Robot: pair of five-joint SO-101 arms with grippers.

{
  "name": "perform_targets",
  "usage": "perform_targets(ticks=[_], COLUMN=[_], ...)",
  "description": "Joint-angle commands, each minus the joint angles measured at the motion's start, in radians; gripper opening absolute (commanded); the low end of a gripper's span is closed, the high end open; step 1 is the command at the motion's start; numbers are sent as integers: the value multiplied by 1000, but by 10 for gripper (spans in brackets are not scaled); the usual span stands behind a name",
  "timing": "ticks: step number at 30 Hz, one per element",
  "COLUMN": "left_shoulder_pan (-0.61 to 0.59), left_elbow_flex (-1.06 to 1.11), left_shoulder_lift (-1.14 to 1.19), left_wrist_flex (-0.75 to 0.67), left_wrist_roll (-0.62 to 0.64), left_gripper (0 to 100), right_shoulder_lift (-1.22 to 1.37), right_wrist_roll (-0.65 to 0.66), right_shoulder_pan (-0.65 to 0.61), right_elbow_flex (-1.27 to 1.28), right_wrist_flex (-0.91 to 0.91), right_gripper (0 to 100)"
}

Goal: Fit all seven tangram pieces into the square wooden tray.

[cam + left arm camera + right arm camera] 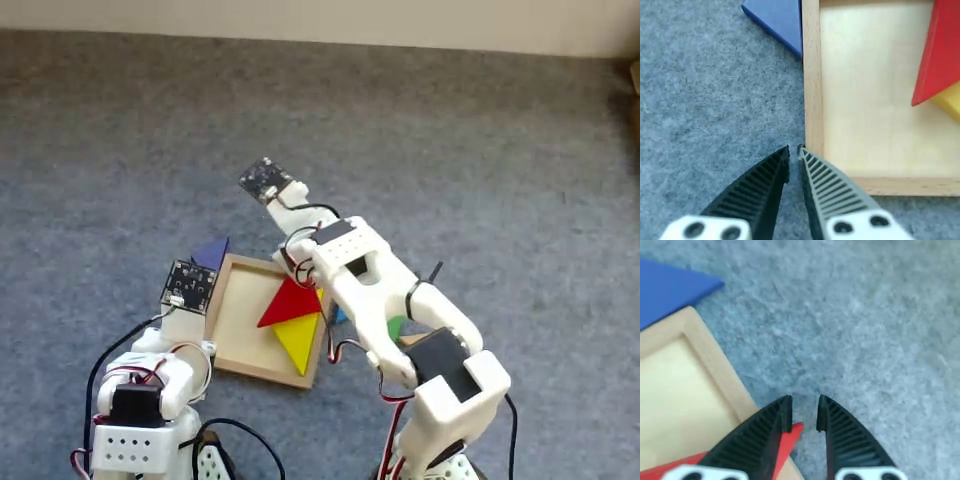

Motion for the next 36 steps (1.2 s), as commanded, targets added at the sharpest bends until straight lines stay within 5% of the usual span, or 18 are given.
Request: perform_targets(ticks=[1, 24, 36], left_shoulder_pan=[-8, -8, -8], left_elbow_flex=[21, 21, 21], left_shoulder_lift=[-41, -41, -41], left_wrist_flex=[0, 0, 0], left_wrist_roll=[0, 0, 0], left_gripper=[51, 51, 51], right_shoulder_lift=[-74, -77, -288], right_wrist_roll=[9, 6, 6], right_shoulder_pan=[25, 124, 104], right_elbow_flex=[-12, -305, -275], right_wrist_flex=[59, 545, 618], right_gripper=[91, 91, 5])
